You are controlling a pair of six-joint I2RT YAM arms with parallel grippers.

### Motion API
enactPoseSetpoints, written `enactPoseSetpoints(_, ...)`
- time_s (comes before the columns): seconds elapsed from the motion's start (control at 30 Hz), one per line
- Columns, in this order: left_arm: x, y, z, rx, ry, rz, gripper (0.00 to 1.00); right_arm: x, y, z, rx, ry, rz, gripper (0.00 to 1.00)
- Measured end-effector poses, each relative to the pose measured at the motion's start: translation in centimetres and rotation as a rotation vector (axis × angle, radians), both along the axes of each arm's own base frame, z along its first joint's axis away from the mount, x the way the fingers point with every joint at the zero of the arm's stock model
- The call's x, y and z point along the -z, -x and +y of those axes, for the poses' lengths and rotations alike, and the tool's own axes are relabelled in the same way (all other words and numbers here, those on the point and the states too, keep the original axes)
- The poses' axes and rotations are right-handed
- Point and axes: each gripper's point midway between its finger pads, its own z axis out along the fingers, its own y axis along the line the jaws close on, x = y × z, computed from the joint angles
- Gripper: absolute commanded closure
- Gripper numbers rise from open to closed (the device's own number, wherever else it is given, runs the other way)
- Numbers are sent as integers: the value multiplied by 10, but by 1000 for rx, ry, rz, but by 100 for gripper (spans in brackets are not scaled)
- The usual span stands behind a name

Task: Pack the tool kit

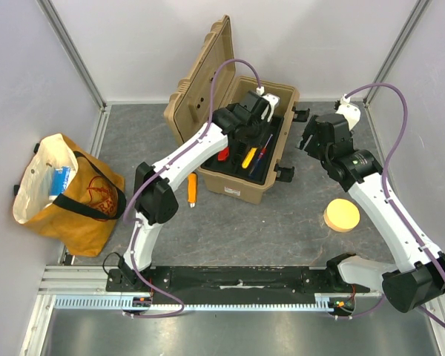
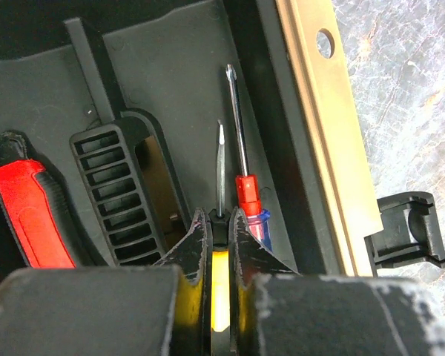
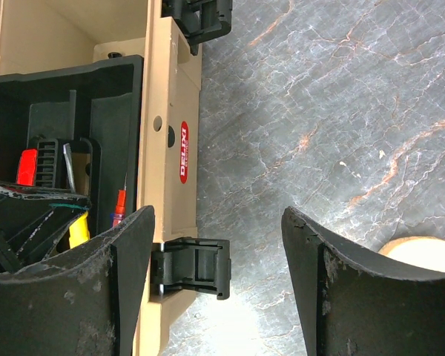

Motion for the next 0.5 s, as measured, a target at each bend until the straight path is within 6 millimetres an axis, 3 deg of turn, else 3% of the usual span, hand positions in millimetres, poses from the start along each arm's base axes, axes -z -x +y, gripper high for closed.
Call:
enactPoseSetpoints(0.23,8,1,-3,3,-9,14,63,0,0,0,0,0,0,24)
enactPoseSetpoints(0.4,10,0,-1,-6,-19,11,57,0,0,-1,2,0,0,24)
enactPoseSetpoints(0.5,1,-4,2,-15,-29,-17,56,0,0,-1,2,0,0,24)
